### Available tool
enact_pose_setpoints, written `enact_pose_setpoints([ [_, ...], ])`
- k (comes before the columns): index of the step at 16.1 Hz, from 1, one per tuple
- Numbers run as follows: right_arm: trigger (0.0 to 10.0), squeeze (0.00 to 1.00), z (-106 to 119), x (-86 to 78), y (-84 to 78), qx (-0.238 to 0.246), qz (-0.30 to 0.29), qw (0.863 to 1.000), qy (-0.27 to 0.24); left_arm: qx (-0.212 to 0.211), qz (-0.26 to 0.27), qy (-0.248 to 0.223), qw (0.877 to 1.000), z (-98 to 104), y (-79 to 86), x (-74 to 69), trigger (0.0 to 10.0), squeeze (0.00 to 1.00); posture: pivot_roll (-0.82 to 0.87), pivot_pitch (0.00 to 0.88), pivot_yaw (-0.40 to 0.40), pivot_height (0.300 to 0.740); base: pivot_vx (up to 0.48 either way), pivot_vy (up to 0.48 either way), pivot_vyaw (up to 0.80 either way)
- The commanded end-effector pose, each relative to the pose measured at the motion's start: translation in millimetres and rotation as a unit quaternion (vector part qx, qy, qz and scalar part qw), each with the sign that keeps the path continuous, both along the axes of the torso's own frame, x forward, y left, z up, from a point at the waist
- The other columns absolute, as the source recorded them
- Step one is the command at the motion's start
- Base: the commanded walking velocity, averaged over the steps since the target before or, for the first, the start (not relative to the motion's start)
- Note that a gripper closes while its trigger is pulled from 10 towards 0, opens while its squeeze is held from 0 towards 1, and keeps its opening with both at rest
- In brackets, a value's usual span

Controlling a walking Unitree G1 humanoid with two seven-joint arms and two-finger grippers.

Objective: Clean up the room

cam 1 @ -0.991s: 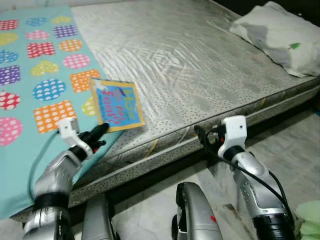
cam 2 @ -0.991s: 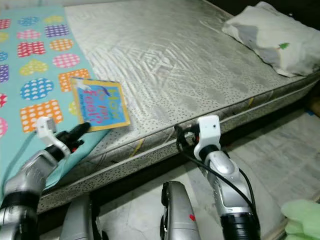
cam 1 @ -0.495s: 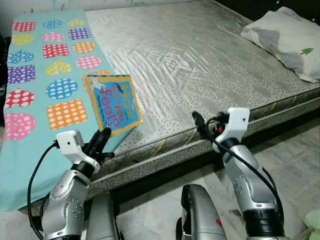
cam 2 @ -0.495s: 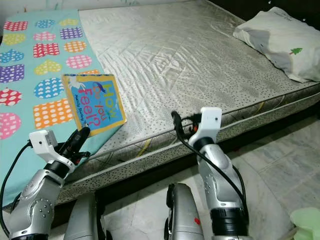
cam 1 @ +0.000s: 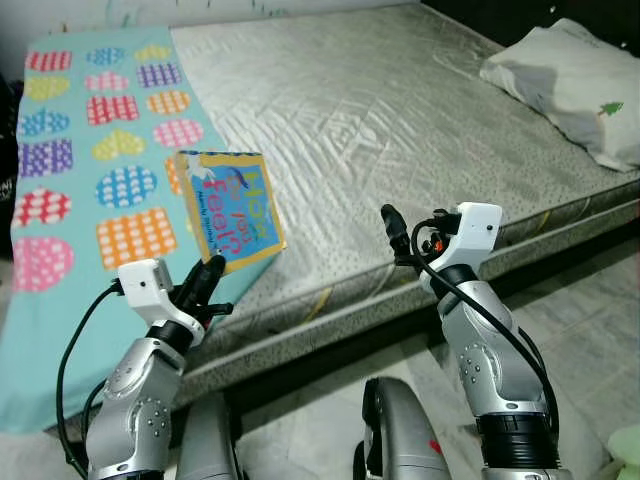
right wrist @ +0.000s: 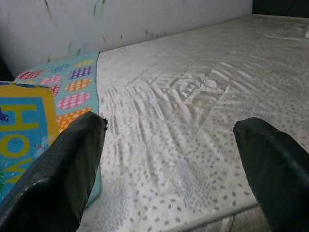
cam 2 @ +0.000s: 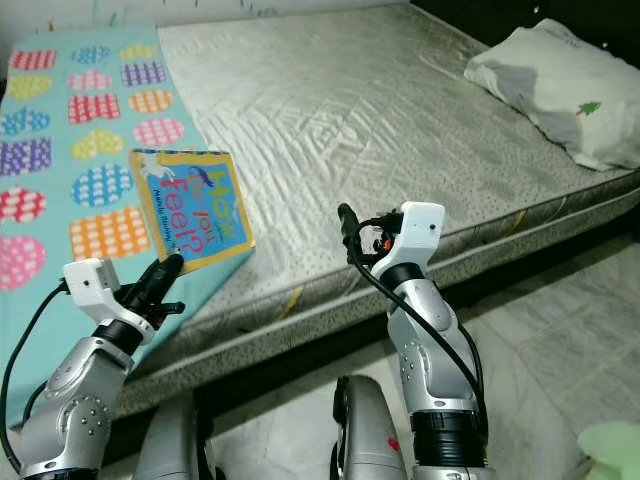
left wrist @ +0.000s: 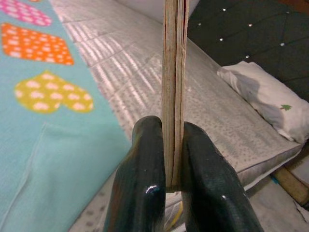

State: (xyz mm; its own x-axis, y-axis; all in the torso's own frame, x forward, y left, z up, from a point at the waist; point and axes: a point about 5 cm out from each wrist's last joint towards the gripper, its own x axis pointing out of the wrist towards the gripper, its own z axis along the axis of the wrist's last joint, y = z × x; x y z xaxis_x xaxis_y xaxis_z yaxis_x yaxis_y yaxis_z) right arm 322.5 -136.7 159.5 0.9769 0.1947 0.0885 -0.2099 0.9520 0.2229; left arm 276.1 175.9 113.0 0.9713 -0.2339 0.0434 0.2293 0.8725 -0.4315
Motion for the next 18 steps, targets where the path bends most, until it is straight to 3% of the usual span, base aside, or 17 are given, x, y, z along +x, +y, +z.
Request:
enact_pose_setpoints([
  [1, 10.0, 0.0, 10, 0.8, -3.0, 0.001, -0.009, 1.0, -0.015, 0.0, -0.009, -0.03, 1.0, 15, -5.6, 2.3, 0.0, 0.0, -0.02, 0.063, 0.001, 0.647, 0.0, 0.0, 0.0],
  [9, 10.0, 0.0, 9, 2.9, -8.3, -0.007, -0.026, 1.0, -0.015, -0.01, -0.048, -0.018, 0.999, 16, -17.6, 2.0, 0.0, 0.0, -0.02, 0.056, 0.006, 0.74, 0.0, 0.0, 0.0],
  [18, 10.0, 0.0, 3, 3.3, -11.5, -0.014, -0.037, 0.999, -0.004, -0.015, -0.057, -0.01, 0.998, 16, -22.5, 1.9, 0.0, 0.0, -0.02, 0.062, 0.005, 0.74, 0.0, 0.0, 0.0],
])
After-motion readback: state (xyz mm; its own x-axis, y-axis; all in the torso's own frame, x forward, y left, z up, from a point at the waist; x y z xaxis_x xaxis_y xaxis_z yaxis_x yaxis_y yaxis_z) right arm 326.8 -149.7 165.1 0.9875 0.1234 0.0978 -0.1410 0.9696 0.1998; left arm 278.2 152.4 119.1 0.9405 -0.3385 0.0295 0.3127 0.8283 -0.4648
